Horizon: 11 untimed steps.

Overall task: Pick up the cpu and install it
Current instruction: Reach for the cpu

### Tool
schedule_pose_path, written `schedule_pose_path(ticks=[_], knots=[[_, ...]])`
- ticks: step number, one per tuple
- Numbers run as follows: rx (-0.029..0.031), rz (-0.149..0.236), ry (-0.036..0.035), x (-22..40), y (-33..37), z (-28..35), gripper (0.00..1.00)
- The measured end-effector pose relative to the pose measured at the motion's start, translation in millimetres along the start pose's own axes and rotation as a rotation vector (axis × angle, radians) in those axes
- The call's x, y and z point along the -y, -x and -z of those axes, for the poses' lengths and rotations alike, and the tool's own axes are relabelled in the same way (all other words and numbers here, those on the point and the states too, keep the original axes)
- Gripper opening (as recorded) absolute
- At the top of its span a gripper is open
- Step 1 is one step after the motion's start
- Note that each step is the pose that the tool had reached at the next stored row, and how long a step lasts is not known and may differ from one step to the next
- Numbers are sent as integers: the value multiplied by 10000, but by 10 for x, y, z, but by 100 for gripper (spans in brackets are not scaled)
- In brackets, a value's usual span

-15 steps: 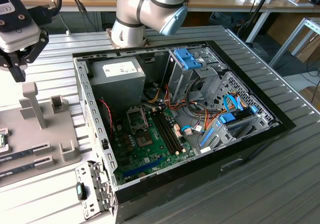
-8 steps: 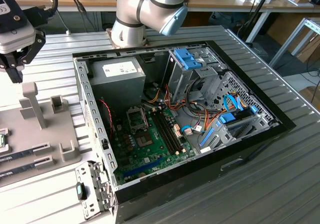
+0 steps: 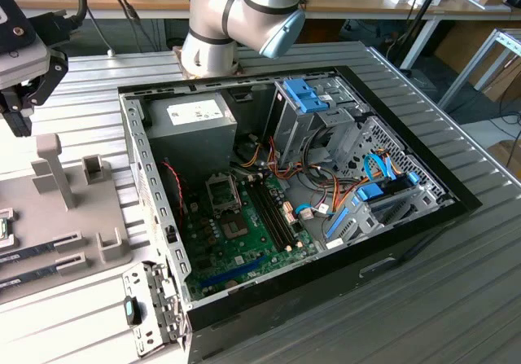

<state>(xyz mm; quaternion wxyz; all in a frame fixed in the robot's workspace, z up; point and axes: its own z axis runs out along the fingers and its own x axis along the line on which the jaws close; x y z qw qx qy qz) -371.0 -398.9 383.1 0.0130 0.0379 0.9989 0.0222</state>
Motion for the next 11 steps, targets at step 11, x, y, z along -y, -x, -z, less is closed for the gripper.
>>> schedule_pose_path(ticks=[11], knots=[[0,0,0,6,-70,-16,11]])
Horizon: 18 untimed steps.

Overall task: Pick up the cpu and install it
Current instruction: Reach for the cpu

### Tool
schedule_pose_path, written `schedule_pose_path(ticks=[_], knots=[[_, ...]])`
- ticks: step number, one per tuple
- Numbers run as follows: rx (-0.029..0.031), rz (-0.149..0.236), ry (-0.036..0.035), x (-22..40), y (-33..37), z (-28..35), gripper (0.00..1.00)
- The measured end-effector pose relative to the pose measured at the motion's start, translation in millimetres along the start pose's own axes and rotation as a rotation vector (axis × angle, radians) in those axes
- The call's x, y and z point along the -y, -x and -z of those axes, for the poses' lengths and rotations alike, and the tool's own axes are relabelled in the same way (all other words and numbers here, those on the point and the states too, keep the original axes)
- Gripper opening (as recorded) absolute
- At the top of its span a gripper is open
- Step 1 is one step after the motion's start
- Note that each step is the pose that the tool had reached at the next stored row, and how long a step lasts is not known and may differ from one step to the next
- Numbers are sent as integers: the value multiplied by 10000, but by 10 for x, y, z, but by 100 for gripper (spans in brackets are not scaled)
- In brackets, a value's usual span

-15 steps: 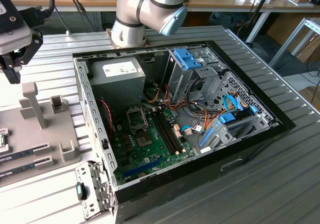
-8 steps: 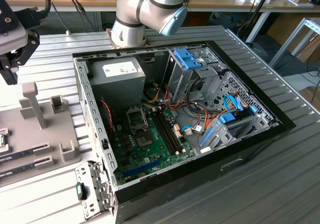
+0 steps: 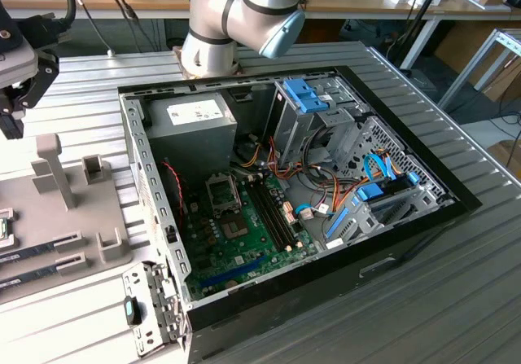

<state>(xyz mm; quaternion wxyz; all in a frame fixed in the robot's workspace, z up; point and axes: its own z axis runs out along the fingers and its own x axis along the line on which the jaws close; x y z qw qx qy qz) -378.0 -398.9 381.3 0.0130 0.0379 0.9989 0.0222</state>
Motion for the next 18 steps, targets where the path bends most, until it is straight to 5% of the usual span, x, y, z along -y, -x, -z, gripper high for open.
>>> schedule_pose_path(ticks=[18], knots=[[0,1,0,10,-108,-27,11]])
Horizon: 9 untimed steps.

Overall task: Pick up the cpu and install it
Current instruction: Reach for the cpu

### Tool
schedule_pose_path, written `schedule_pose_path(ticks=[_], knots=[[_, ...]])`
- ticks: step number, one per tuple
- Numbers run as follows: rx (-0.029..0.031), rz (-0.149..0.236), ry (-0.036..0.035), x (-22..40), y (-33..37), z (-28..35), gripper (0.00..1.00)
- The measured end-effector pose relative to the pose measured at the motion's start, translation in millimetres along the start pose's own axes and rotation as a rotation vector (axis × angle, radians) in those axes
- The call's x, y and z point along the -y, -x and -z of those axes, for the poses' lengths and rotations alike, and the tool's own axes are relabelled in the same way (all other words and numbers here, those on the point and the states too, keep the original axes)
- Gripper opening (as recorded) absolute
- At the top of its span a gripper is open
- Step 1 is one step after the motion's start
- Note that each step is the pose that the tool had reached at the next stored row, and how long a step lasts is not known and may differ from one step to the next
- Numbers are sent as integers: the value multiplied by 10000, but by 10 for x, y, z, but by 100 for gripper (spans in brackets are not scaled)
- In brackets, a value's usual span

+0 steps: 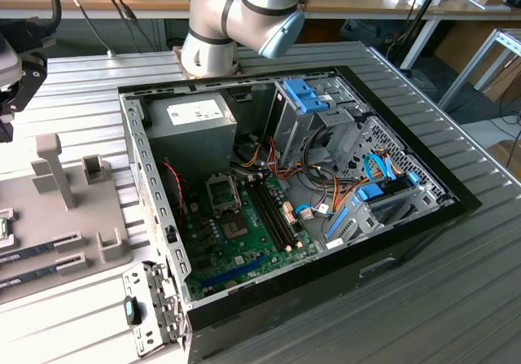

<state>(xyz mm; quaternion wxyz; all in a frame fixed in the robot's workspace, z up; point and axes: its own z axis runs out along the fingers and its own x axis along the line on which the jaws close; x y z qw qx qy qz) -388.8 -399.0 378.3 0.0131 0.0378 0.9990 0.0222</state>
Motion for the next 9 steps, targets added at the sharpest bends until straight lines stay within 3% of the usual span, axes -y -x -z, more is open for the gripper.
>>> schedule_pose_path(ticks=[9], knots=[[-1,0,0,4,-50,-13,11]])
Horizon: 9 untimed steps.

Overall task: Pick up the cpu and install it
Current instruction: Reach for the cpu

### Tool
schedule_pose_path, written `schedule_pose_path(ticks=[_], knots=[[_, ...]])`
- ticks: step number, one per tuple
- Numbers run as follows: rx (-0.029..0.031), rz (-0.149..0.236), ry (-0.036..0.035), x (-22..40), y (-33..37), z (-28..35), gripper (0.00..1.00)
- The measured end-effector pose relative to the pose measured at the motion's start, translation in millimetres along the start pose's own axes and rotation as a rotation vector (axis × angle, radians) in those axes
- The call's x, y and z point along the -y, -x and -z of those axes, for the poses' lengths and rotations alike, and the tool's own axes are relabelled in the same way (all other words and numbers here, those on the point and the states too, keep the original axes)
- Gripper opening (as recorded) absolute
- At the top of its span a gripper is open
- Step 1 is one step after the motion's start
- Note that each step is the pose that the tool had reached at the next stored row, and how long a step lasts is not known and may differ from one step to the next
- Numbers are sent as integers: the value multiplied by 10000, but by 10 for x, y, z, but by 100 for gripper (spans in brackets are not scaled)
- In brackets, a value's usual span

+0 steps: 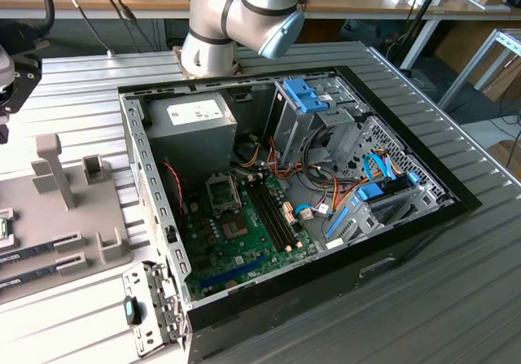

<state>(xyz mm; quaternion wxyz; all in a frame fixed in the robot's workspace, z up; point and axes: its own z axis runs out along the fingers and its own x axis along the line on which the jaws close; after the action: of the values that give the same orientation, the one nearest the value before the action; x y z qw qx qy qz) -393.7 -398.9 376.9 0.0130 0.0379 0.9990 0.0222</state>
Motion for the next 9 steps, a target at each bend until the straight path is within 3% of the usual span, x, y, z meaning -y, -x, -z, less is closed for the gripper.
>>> schedule_pose_path(ticks=[9], knots=[[0,0,0,4,-29,-34,11]])
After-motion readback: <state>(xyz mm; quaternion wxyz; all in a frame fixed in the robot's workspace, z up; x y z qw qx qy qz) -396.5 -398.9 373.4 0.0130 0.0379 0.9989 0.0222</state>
